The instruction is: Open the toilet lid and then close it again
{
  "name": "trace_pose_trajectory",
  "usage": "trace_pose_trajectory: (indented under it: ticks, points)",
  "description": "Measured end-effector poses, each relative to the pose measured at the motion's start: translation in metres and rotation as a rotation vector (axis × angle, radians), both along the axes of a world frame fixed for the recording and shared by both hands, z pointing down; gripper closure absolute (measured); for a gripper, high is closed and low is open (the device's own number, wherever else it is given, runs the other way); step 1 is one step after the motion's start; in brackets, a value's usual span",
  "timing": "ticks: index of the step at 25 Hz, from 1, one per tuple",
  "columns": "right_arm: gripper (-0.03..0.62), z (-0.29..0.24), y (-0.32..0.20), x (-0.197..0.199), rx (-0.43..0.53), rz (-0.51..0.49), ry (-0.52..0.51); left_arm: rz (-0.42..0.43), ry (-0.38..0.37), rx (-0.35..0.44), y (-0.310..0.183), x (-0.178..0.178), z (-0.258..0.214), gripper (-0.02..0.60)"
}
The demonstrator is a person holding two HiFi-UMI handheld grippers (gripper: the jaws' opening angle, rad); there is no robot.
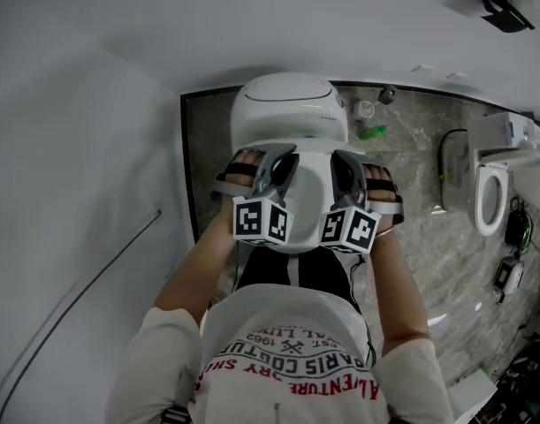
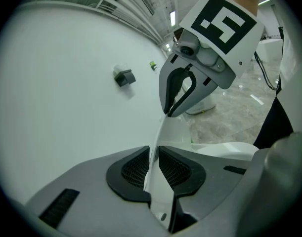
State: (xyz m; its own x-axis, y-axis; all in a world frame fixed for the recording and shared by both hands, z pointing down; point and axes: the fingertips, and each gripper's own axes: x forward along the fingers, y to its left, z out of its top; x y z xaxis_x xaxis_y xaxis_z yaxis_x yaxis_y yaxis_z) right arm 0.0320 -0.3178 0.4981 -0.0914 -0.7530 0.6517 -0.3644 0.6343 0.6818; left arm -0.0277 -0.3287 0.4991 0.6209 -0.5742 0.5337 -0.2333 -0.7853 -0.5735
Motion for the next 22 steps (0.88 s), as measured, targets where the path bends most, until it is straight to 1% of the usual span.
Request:
trace_pose_trajectory:
  ticks: [8, 12, 15, 18, 22]
  points:
    - [0.565, -0.005, -0.046, 0.008, 0.009, -0.044, -0.015, -0.032, -0.002, -0.008, -0.047, 0.008, -0.005, 0.509]
    - [0.565, -0.003, -0.064, 0.013, 0.003, -0.081, -0.03, -0.049, -0.005, -0.026, -0.065, 0.013, -0.003, 0.506]
    - [0.565, -0.002, -0.08, 0.013, 0.006, -0.105, -0.043, -0.051, -0.009, -0.022, -0.082, 0.013, -0.001, 0.503]
    - [0.565, 0.001, -0.096, 0.014, -0.004, -0.122, -0.056, -0.055, -0.011, -0.032, -0.098, 0.014, 0.003, 0.502]
    - [0.565, 0.005, -0.117, 0.019, -0.021, -0.148, -0.067, -0.082, -0.018, -0.044, -0.12, 0.018, 0.006, 0.497]
